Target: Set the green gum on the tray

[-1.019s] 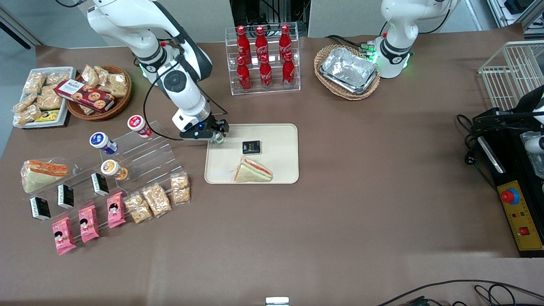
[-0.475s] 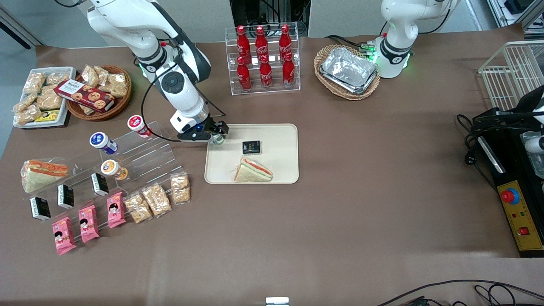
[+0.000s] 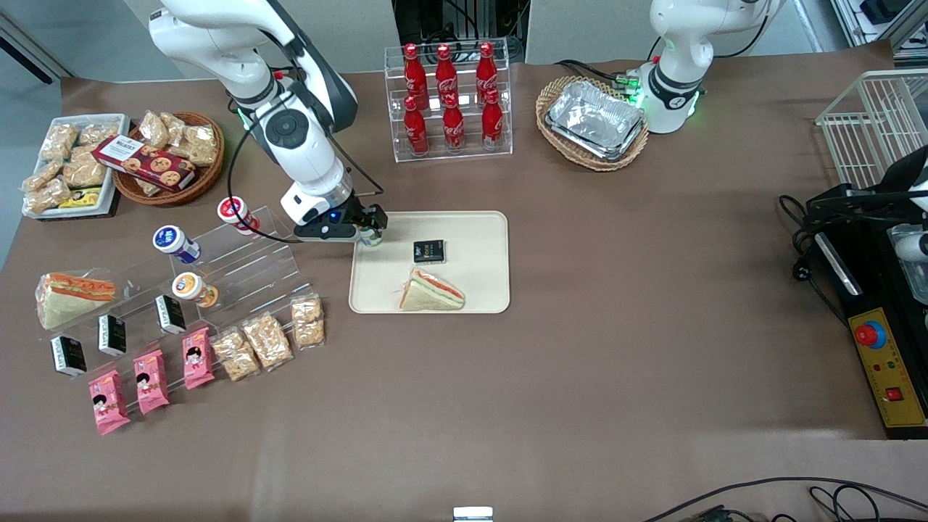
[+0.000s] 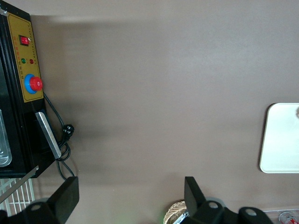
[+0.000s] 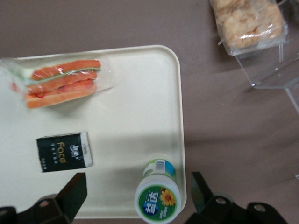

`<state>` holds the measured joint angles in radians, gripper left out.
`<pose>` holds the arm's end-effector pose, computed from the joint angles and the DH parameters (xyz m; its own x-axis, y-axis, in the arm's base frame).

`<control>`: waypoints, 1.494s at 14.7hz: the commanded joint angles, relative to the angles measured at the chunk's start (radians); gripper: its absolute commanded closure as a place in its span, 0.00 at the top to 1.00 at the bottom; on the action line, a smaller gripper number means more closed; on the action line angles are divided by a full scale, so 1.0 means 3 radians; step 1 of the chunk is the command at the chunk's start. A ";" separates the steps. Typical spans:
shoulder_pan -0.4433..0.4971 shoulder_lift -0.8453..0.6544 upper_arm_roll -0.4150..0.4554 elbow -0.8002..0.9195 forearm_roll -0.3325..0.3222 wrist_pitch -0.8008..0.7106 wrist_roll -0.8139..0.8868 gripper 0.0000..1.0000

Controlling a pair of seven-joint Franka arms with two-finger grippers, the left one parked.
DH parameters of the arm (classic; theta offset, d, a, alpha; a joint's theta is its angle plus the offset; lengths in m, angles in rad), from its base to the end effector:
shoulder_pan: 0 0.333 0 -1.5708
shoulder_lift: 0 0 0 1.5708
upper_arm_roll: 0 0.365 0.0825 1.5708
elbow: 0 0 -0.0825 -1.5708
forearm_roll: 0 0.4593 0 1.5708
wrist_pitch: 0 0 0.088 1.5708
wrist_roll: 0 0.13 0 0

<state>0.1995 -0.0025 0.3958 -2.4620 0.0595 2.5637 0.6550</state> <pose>0.4441 0.3005 0.2734 0.9921 -0.1101 0.0594 -0.1044 -0.9903 -0.0917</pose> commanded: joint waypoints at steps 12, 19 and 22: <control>-0.0168 -0.0181 -0.0010 0.2648 -0.0096 -0.3058 -0.0495 1.00; -0.0297 -0.0232 -0.0888 0.2710 -0.0111 -0.3304 -0.1930 1.00; -0.0302 -0.0217 -0.1420 0.2710 -0.0111 -0.3300 -0.2525 1.00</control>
<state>0.1067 -0.0865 0.0814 -1.6802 0.0345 1.6018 0.0287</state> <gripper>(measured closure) 0.000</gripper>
